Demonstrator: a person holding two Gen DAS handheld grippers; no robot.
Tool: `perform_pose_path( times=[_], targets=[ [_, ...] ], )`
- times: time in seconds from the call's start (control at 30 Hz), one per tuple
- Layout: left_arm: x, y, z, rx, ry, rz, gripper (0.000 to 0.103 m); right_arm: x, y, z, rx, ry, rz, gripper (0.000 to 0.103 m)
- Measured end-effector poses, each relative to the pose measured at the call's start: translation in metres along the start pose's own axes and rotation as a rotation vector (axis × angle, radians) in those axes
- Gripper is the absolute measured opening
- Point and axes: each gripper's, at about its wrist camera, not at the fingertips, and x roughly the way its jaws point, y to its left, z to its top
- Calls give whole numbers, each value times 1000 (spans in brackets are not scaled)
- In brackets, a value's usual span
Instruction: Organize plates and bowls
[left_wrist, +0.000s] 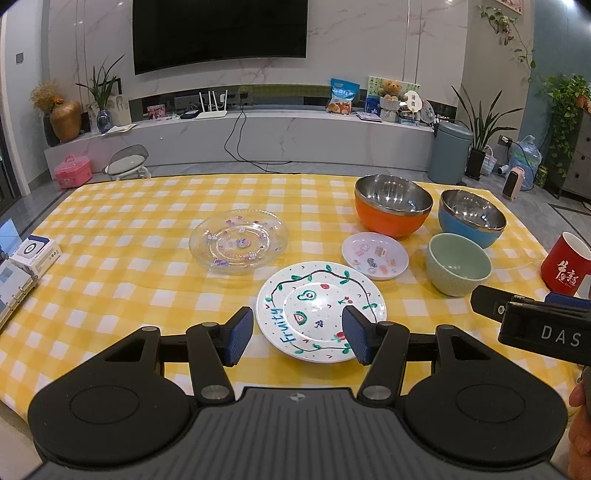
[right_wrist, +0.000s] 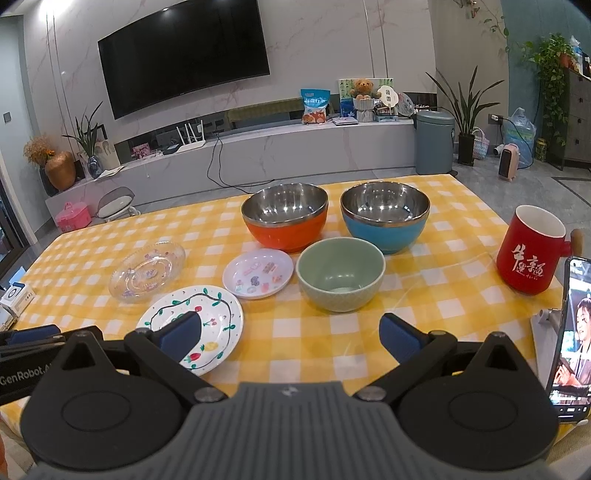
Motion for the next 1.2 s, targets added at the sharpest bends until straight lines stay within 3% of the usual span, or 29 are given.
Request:
perform_pose_path(
  times=[1.2],
  targets=[
    [4,2,1,-4,16,-4,66,0,0,-1,-4,6,-7,100]
  ],
)
